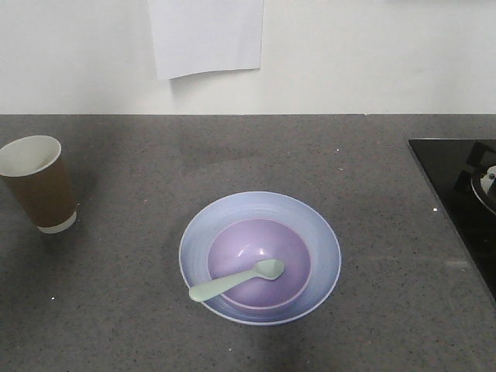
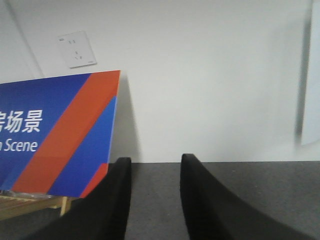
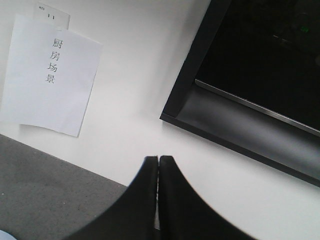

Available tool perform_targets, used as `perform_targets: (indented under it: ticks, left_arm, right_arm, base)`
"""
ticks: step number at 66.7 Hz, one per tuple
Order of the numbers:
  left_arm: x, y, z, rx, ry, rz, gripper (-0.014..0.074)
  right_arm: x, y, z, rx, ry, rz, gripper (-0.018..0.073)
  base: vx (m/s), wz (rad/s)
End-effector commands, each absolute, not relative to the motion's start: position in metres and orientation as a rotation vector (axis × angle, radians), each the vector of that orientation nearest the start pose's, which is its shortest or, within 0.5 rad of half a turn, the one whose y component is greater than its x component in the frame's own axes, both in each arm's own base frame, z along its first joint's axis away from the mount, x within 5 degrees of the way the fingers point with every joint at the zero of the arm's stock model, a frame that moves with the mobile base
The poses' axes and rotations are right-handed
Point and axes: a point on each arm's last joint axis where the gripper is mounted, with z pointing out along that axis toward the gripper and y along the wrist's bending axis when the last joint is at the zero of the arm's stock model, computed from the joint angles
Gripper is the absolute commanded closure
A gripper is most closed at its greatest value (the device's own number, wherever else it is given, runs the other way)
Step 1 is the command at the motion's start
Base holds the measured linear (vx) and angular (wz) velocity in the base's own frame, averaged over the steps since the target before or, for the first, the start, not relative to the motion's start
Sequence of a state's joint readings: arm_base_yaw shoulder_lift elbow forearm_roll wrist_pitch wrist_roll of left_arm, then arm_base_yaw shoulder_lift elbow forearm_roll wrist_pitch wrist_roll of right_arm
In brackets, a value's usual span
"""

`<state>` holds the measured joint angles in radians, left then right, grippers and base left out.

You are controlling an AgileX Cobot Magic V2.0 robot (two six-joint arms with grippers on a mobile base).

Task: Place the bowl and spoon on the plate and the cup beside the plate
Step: 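Raise the left gripper away from the bowl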

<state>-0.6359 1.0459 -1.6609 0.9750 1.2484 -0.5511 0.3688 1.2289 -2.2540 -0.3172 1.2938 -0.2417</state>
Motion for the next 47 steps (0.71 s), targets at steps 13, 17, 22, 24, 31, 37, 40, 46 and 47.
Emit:
perform_targets:
  ticks: [13, 17, 22, 24, 31, 37, 40, 46, 47]
  left_arm:
    - [0.137, -0.018, 0.558, -0.147, 1.708, 0.181, 0.0318]
    - [0.137, -0.017, 0.557, -0.151, 1.715, 0.184, 0.0318]
    - [0.137, -0.020, 0.555, -0.145, 1.741, 0.142, 0.0318]
    - [0.137, -0.023, 0.554, -0.137, 1.755, 0.109, 0.0318]
    - [0.140, -0.037, 0.548, -0.093, 1.816, -0.055, 0.0318]
    - [0.146, -0.050, 0.544, -0.023, 1.845, -0.121, 0.0318]
    - [0.149, -0.053, 0.543, -0.009, 1.852, -0.120, 0.0318]
    - [0.161, -0.056, 0.540, -0.008, 1.854, -0.026, 0.0318]
    - [0.163, -0.056, 0.540, -0.010, 1.848, 0.004, 0.0318]
  right_arm:
    - [0.105, 0.010, 0.629, -0.358, 1.645, -0.247, 0.0564]
    - [0.104, 0.010, 0.629, -0.357, 1.643, -0.246, 0.0564]
    - [0.104, 0.010, 0.629, -0.357, 1.643, -0.246, 0.0564]
    - [0.104, 0.010, 0.629, -0.358, 1.643, -0.244, 0.0564]
    - [0.104, 0.010, 0.629, -0.360, 1.643, -0.239, 0.0564]
    - [0.104, 0.013, 0.629, -0.373, 1.642, -0.215, 0.0564]
    - [0.104, 0.014, 0.629, -0.382, 1.641, -0.203, 0.0564]
    - [0.104, 0.014, 0.628, -0.385, 1.641, -0.197, 0.0564]
    - [0.104, 0.014, 0.628, -0.385, 1.641, -0.197, 0.0564]
  base:
    - [0.00, 0.00]
    - [0.00, 0.00]
    - [0.00, 0.00]
    - [0.00, 0.00]
    - [0.00, 0.00]
    - [0.00, 0.00]
    - [0.00, 0.00]
    - [0.00, 0.00]
    - [0.00, 0.00]
